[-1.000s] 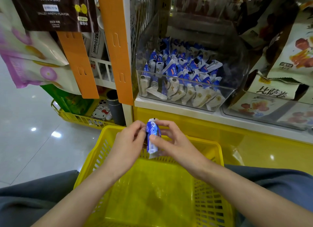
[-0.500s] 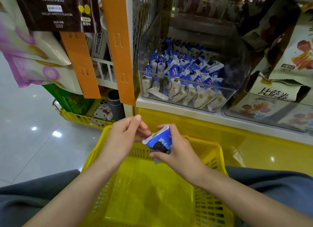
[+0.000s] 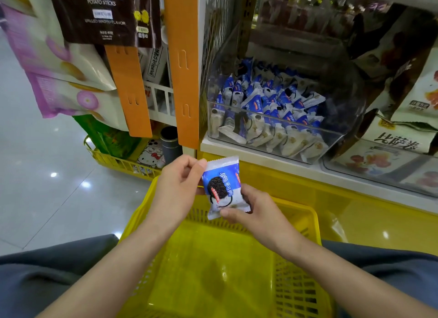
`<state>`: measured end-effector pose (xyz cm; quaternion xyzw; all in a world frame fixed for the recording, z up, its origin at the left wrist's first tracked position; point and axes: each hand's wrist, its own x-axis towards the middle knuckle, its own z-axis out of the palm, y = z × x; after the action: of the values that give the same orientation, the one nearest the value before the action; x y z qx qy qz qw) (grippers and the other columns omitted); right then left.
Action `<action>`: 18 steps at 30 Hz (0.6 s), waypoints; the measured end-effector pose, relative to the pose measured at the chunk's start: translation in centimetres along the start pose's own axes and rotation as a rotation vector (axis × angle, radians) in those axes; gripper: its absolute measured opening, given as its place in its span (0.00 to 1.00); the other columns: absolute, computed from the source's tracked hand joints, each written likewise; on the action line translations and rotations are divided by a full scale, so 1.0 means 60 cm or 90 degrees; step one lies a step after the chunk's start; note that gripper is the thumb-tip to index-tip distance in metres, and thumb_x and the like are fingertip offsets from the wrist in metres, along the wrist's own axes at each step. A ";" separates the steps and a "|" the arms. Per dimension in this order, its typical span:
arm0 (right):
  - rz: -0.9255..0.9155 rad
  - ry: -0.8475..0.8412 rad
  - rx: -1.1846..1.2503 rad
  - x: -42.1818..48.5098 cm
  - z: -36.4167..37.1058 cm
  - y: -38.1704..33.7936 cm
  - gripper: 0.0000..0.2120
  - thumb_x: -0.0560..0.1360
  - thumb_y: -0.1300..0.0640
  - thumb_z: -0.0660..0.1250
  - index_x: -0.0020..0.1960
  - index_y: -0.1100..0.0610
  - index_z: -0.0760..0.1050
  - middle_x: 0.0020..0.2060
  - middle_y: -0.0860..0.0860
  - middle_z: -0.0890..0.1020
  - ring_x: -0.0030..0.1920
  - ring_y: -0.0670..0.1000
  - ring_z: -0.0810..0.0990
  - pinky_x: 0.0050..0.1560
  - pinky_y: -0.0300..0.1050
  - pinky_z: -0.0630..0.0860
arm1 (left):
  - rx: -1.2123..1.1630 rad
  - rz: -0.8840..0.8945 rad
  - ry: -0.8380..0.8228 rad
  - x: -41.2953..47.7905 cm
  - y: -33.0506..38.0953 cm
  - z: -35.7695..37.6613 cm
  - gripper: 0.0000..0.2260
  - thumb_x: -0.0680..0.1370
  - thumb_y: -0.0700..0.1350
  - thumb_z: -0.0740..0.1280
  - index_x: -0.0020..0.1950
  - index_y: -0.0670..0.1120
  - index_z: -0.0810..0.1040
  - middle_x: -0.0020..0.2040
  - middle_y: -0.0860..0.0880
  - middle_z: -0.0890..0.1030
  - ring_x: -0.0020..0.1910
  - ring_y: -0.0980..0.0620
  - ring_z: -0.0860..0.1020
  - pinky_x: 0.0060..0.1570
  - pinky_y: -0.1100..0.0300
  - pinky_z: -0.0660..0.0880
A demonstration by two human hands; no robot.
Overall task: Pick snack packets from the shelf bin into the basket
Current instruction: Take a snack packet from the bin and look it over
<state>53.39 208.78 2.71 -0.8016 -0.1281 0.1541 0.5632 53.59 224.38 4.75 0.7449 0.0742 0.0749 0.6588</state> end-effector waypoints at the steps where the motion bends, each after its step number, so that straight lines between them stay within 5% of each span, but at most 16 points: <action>1: -0.011 0.009 -0.019 0.000 0.000 0.000 0.13 0.69 0.63 0.73 0.51 0.52 0.75 0.47 0.49 0.83 0.49 0.46 0.81 0.51 0.43 0.76 | -0.001 -0.001 0.002 0.000 0.002 0.000 0.12 0.79 0.42 0.61 0.35 0.43 0.69 0.30 0.50 0.78 0.30 0.61 0.78 0.29 0.66 0.76; 4: -0.036 0.037 -0.071 0.003 -0.001 -0.001 0.12 0.68 0.63 0.74 0.48 0.53 0.75 0.41 0.46 0.83 0.41 0.42 0.80 0.44 0.39 0.75 | -0.043 -0.015 -0.014 0.000 0.007 0.000 0.10 0.79 0.42 0.61 0.38 0.42 0.73 0.30 0.52 0.80 0.32 0.61 0.78 0.32 0.67 0.76; 8: 0.014 0.030 0.120 0.012 -0.006 -0.011 0.12 0.69 0.71 0.70 0.49 0.60 0.75 0.34 0.48 0.82 0.30 0.44 0.79 0.34 0.37 0.77 | -0.106 -0.068 -0.146 -0.005 0.007 0.006 0.05 0.75 0.43 0.65 0.50 0.45 0.77 0.42 0.53 0.82 0.41 0.61 0.80 0.41 0.68 0.76; 11: 0.016 0.019 0.160 0.015 -0.007 -0.027 0.15 0.69 0.71 0.69 0.52 0.58 0.73 0.36 0.48 0.83 0.32 0.44 0.80 0.36 0.37 0.78 | -0.090 -0.046 -0.149 -0.007 0.009 0.011 0.05 0.75 0.39 0.66 0.51 0.44 0.76 0.45 0.51 0.82 0.40 0.64 0.79 0.39 0.72 0.72; 14: -0.026 -0.008 0.050 0.020 -0.006 -0.049 0.17 0.70 0.68 0.70 0.55 0.53 0.71 0.46 0.46 0.82 0.45 0.42 0.81 0.47 0.40 0.79 | -0.114 -0.022 -0.085 -0.003 0.017 0.003 0.04 0.77 0.39 0.64 0.49 0.46 0.76 0.43 0.52 0.81 0.37 0.67 0.78 0.37 0.74 0.71; 18: -0.143 0.110 -0.084 0.049 -0.041 -0.096 0.12 0.75 0.58 0.65 0.55 0.46 0.71 0.49 0.44 0.80 0.50 0.41 0.78 0.54 0.37 0.75 | -0.140 -0.020 -0.008 0.003 0.022 -0.020 0.04 0.78 0.42 0.63 0.49 0.50 0.75 0.41 0.55 0.82 0.35 0.68 0.77 0.34 0.76 0.69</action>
<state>56.86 209.67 8.65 -0.8277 -0.1779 0.0118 0.5320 53.56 225.41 6.23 0.6671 0.0732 0.0679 0.7382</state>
